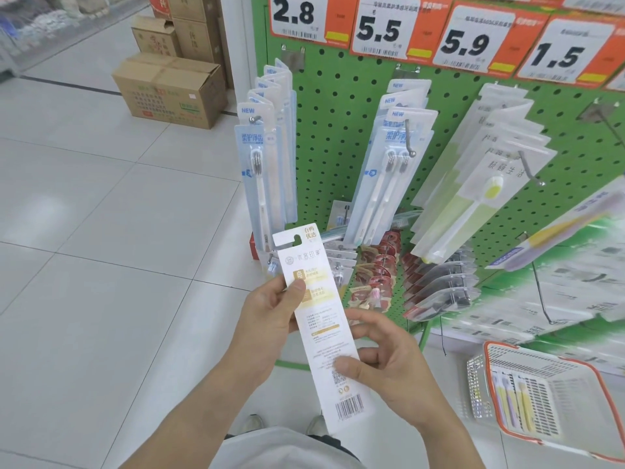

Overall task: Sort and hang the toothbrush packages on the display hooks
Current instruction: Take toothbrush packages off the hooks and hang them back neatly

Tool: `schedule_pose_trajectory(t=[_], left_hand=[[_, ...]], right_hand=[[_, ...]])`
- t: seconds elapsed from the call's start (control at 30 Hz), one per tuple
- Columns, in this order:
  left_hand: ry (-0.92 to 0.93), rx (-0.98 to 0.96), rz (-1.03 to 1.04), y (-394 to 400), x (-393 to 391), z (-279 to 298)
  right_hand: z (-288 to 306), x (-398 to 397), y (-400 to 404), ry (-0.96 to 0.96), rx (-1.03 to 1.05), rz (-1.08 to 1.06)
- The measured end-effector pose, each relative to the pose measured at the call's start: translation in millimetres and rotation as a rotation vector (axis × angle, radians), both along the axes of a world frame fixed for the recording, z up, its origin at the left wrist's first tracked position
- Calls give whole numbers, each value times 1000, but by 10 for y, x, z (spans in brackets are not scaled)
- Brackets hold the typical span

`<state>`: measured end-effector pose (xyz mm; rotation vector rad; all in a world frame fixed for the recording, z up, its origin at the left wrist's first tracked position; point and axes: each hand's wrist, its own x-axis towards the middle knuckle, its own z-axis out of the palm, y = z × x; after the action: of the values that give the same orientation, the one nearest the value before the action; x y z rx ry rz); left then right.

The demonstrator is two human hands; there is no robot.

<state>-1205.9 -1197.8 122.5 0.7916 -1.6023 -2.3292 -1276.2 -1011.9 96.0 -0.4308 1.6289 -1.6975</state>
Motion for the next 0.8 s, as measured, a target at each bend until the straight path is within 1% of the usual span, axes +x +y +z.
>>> schedule_pose_trajectory(t=[0.3,0.47,0.57,0.67,0.8], left_hand=[[7,-28,-40,-6,-10,38],[-15,-211,-66,1,-2,44],[-25,-257,-100,1,-6,52],[-44,-248,-89,-11,-6,58],[-101,-162,23,-3,-26,54]], right_hand=[[-60,-7,-39,-18,-23,21],[-91,18,-66,-54,-20,37],[-107,50,-82,-66,-28,51],[-104,73,-84,-82,-30,52],[-71,80,-82,-82,3,64]])
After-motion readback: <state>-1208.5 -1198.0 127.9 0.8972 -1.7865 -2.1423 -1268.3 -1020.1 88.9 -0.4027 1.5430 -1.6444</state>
